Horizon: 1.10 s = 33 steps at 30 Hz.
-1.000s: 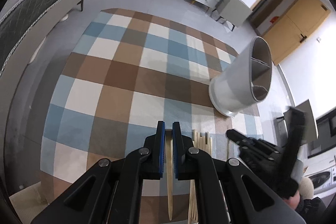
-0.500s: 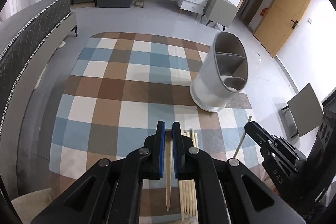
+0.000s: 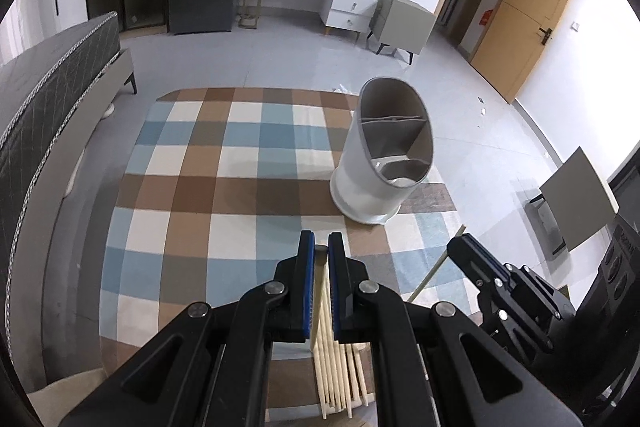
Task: Organize utensils
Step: 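Lift both held chopsticks and carry them over the utensil holder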
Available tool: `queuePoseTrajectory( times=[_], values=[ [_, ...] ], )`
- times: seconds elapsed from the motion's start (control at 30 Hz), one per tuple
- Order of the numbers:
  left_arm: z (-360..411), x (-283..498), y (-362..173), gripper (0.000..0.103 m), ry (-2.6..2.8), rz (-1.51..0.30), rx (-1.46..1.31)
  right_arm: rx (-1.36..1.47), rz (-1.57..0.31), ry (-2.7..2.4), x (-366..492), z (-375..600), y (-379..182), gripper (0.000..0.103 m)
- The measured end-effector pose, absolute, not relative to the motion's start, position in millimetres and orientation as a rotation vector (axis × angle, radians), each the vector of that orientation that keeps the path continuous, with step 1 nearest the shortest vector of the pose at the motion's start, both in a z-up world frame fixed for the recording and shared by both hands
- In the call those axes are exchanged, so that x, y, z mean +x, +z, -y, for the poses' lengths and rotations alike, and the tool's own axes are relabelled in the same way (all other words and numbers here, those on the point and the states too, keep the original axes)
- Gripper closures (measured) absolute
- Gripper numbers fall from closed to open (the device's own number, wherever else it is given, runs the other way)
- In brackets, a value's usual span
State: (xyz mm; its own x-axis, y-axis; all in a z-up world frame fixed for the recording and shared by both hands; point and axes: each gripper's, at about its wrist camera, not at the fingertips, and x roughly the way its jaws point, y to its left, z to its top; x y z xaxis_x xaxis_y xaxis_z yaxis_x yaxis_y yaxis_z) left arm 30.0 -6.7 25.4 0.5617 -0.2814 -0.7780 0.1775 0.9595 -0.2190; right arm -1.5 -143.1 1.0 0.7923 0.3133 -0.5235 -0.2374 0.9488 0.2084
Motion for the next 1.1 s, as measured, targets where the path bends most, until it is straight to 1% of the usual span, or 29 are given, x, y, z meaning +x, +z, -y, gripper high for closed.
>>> queuePoseTrajectory(
  times=[0.23, 0.37, 0.6, 0.87, 1.1],
  values=[
    [19.5, 40.6, 30.5, 0.101, -0.307, -0.949, -0.103, 0.141, -0.548, 0.297, 0.7, 147.9, 7.7, 0.100],
    [24.5, 48.3, 39.7, 0.101, -0.339, -0.958, -0.116, 0.160, -0.517, 0.290, 3.6, 155.4, 20.6, 0.100],
    [30.2, 68.1, 77.5, 0.101, -0.386, -0.912, -0.145, 0.143, -0.432, 0.287, 18.0, 167.8, 60.1, 0.100],
    [26.1, 106.4, 127.2, 0.101, -0.413, -0.824, -0.231, 0.067, -0.321, 0.321, 61.6, 175.8, 124.8, 0.100],
    [23.9, 152.4, 140.5, 0.101, -0.409, -0.787, -0.306, -0.019, -0.276, 0.343, 103.5, 166.3, 151.2, 0.100]
  ],
)
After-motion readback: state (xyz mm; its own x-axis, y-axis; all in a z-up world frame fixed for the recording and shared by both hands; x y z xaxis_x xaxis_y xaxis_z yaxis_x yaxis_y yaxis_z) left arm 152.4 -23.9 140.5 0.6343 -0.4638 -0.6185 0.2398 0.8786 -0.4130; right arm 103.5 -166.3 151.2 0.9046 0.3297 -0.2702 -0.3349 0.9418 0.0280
